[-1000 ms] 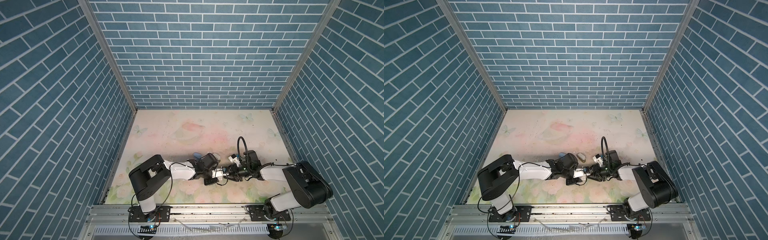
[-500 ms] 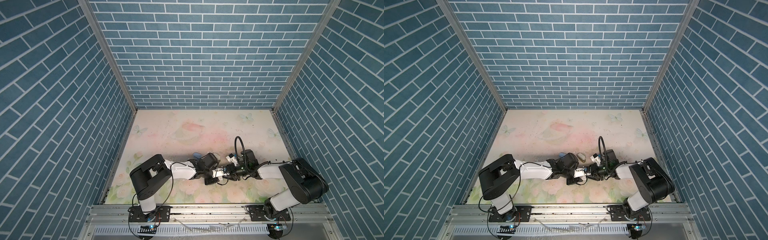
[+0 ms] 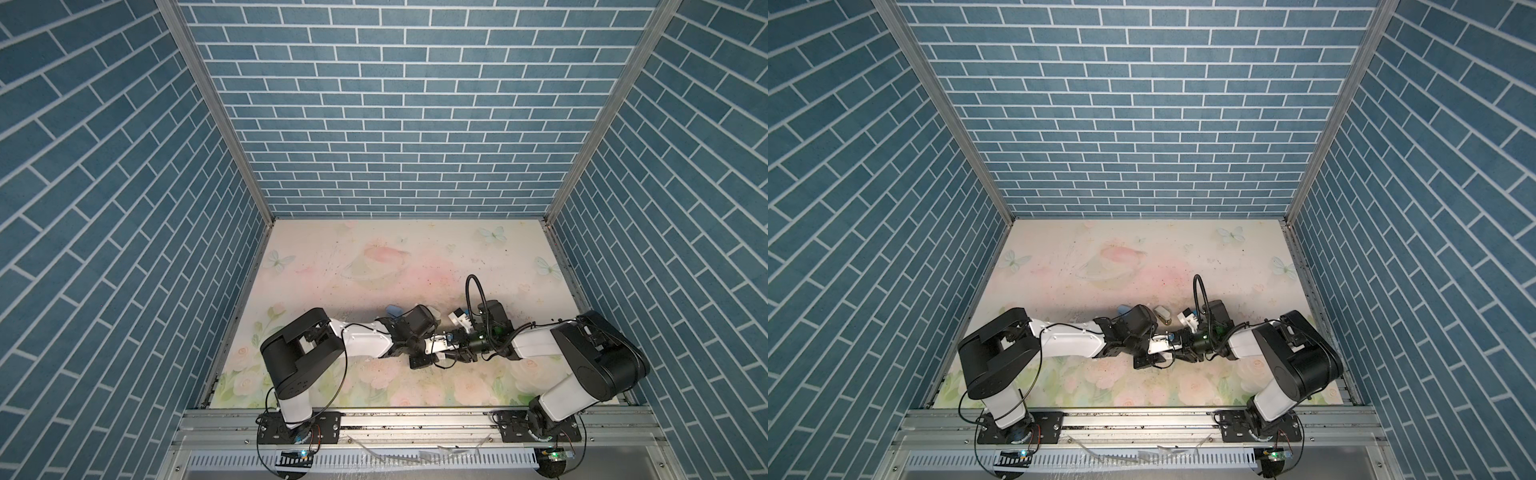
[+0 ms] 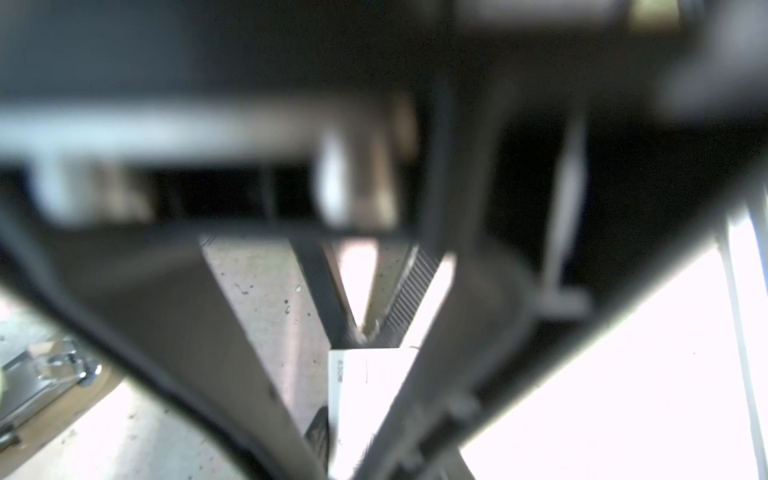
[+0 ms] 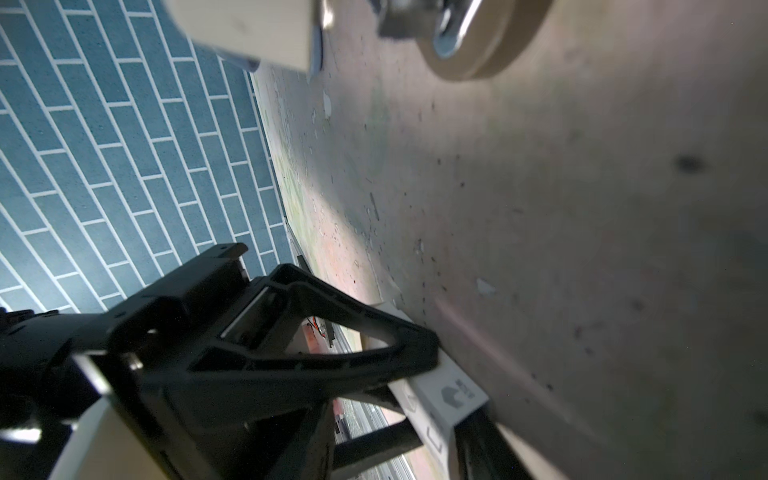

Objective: Load the staples into the stapler

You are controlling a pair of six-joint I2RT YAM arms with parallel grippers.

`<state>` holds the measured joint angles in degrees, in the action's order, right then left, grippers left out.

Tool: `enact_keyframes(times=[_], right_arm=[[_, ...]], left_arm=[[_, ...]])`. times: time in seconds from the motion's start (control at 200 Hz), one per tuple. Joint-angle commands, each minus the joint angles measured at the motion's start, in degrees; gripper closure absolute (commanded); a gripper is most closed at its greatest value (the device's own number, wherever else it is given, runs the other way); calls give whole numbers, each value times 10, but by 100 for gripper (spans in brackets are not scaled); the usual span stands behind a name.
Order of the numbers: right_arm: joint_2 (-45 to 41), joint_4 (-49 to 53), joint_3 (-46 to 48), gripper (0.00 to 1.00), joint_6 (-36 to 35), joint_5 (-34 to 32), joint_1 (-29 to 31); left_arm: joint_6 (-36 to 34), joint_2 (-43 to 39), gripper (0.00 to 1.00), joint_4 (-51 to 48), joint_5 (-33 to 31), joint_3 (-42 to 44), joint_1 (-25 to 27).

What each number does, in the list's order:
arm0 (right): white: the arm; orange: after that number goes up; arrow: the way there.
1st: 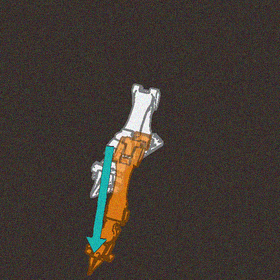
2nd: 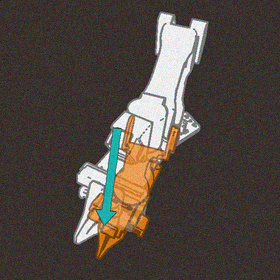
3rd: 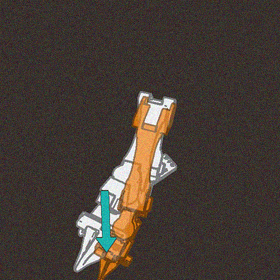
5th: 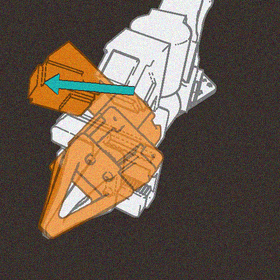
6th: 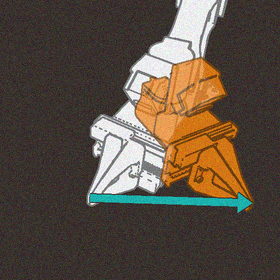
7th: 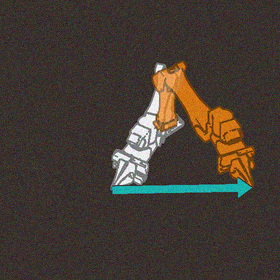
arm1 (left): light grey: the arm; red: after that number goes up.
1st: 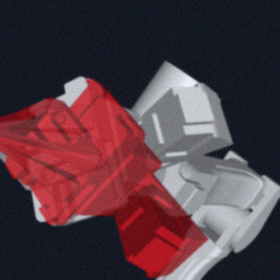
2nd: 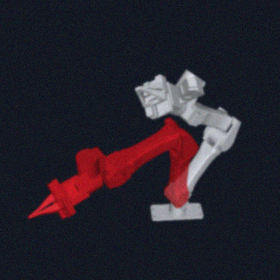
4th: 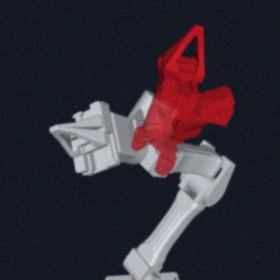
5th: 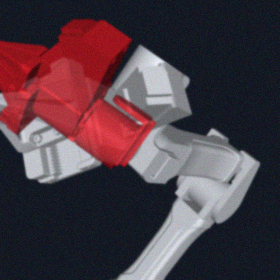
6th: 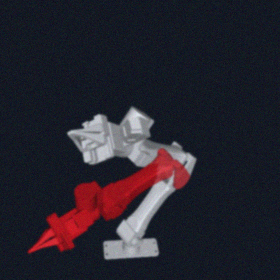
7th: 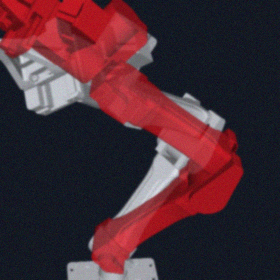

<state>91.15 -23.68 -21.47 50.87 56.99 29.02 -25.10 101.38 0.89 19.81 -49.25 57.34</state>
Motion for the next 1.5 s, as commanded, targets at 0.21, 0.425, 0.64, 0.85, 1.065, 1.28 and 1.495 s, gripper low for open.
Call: enact_keyframes(times=[0.21, 0.425, 0.64, 0.85, 1.065, 1.28, 1.495], right_arm=[[-1, 3, 3, 51, 4, -19, 8], [-15, 51, 2, 49, -16, -44, 8], [-19, 74, 0, 49, -30, -54, 8], [-26, 90, -5, 49, -37, -56, 8], [-26, 90, -5, 48, -39, -58, 8], [-26, 94, -4, 46, -40, -64, 7], [-19, 94, -5, 46, -44, -65, 7]], left_arm=[[-5, 18, 60, -55, 2, 3, 3], [-30, -36, 42, -92, -13, 0, -1], [-42, -52, 44, -138, -22, -11, -14], [-39, -37, 55, -139, -17, -12, -16], [-39, -32, 68, -142, -19, -10, -16], [-47, -37, 75, -158, -31, -11, -15], [-58, -40, 75, -182, -38, -13, -16]])
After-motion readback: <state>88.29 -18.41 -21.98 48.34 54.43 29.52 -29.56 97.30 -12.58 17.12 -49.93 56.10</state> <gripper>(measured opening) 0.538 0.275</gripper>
